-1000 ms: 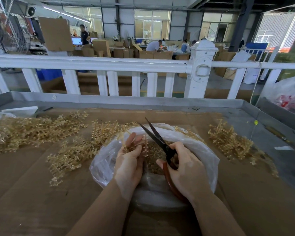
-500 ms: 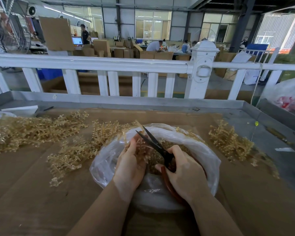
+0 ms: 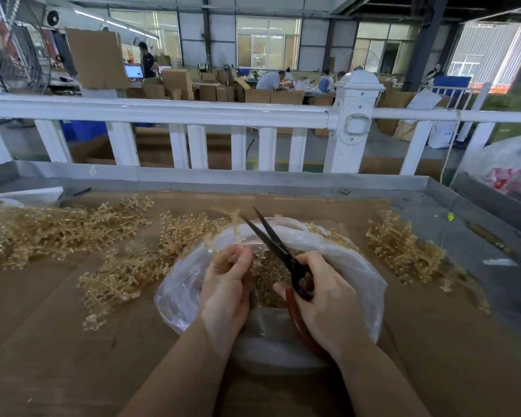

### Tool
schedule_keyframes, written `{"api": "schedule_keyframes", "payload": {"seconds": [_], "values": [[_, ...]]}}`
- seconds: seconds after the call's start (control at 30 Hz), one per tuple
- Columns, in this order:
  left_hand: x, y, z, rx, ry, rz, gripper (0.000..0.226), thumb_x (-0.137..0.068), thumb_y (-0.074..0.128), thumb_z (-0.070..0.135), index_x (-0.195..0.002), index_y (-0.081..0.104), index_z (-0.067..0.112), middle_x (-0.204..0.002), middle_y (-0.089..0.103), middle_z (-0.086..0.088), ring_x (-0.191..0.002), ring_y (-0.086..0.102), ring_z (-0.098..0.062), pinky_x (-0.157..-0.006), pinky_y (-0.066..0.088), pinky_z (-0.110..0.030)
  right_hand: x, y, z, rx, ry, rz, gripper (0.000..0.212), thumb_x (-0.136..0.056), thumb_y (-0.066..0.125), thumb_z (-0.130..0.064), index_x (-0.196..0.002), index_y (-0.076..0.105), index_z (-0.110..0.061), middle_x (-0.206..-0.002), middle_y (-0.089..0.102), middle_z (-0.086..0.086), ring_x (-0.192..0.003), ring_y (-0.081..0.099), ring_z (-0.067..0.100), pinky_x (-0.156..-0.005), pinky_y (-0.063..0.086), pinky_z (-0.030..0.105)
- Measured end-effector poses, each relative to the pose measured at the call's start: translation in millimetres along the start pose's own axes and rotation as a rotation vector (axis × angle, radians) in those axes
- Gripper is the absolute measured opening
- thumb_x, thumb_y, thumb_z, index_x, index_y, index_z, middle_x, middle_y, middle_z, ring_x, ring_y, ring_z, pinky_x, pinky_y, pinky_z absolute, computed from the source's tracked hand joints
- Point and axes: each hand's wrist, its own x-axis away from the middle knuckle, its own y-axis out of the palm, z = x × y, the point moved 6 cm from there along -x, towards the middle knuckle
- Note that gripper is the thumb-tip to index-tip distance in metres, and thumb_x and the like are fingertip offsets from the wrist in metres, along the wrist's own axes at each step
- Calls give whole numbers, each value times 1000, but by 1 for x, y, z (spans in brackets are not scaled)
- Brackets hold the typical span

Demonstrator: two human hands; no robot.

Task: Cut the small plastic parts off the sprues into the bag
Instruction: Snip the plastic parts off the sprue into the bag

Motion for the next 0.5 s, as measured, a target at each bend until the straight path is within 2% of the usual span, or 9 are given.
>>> {"api": "schedule_keyframes", "payload": {"seconds": [0.07,0.17,0.27,0.37,0.43,0.5], "values": [[-1,-1,1,10,41,43,12,-90,57,1,-85,55,11,-80,59,-7,-72,60,-17,-70,54,-30,0,1,-5,-20,-39,-13,35,-77,72,-45,-100,56,-24,-85,60,-16,-77,54,-1,-71,37,0],[-1,-1,1,11,35,41,8,-92,57,5,-88,54,12,-77,63,-6,-67,64,-14,-59,57,-27,1,4,-9,16,-70,-44,35,-78,71,-46,-100,57,-24,-85,60,-16,-76,54,-2,-65,39,3],[1,1,-1,-2,-25,9,9,-92,54,2,-99,59,7,-82,69,-8,-72,68,-18,-68,60,-30,1,4,-7,31,-58,-3,35,-78,71,-45,-101,56,-22,-85,62,-13,-75,56,0,-65,39,7],[4,4,1,-87,15,-9,12,-90,56,-4,-94,60,7,-73,71,-5,-68,71,-16,-64,59,-27,1,3,-6,45,-49,46,37,-77,73,-44,-101,57,-22,-85,63,-11,-75,58,4,-65,44,13],[5,5,1,-199,67,-21,11,-86,60,-3,-94,60,6,-81,71,-11,-79,70,-24,-74,58,-35,1,3,-6,44,-45,55,37,-77,74,-43,-101,57,-21,-85,63,-10,-76,58,5,-65,46,15],[7,8,0,-268,89,-58,11,-84,63,-2,-93,61,4,-90,69,-18,-86,68,-31,-80,56,-42,1,2,-5,39,-30,68,35,-78,75,-39,-102,57,-22,-86,63,-11,-77,58,4,-67,41,9]]}}
